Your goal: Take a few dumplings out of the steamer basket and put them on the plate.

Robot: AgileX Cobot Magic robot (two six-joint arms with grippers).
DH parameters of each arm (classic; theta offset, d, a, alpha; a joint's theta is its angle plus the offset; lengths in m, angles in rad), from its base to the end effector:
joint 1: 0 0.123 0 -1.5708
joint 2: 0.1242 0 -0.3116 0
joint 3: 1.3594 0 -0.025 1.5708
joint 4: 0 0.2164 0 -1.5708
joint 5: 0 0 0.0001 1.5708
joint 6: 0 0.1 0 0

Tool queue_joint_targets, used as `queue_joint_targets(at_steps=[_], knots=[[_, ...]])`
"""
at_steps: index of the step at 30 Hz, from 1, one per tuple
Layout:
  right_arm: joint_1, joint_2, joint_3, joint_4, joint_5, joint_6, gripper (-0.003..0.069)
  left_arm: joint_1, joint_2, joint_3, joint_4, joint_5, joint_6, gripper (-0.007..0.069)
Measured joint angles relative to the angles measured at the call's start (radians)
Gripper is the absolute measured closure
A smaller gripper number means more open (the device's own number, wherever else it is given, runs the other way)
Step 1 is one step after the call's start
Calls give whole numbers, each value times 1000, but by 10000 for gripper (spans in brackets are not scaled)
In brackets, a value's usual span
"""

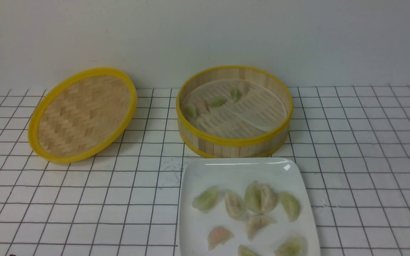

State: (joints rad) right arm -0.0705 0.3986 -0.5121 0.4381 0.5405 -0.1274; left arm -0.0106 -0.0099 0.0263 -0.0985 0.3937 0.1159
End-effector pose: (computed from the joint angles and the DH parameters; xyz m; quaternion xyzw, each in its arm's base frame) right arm 0.0318 0.0197 0.3176 0.0649 0.7991 0.1422 0.5805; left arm -0.0007 -0.0038 0.1671 0.0254 0.8106 -0.0111 0.5849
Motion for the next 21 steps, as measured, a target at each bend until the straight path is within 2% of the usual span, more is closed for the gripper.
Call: queue_joint_targets(at_steps=[7, 14, 21], knots=[[0, -150, 173, 47, -53, 1, 200, 0, 0, 0, 0, 0, 0, 400], [0, -195, 276, 50, -115, 1, 200, 0, 0, 0, 0, 0, 0, 400], [0, -198, 394, 132, -316, -2, 200, 0, 0, 0, 0, 0, 0, 400]])
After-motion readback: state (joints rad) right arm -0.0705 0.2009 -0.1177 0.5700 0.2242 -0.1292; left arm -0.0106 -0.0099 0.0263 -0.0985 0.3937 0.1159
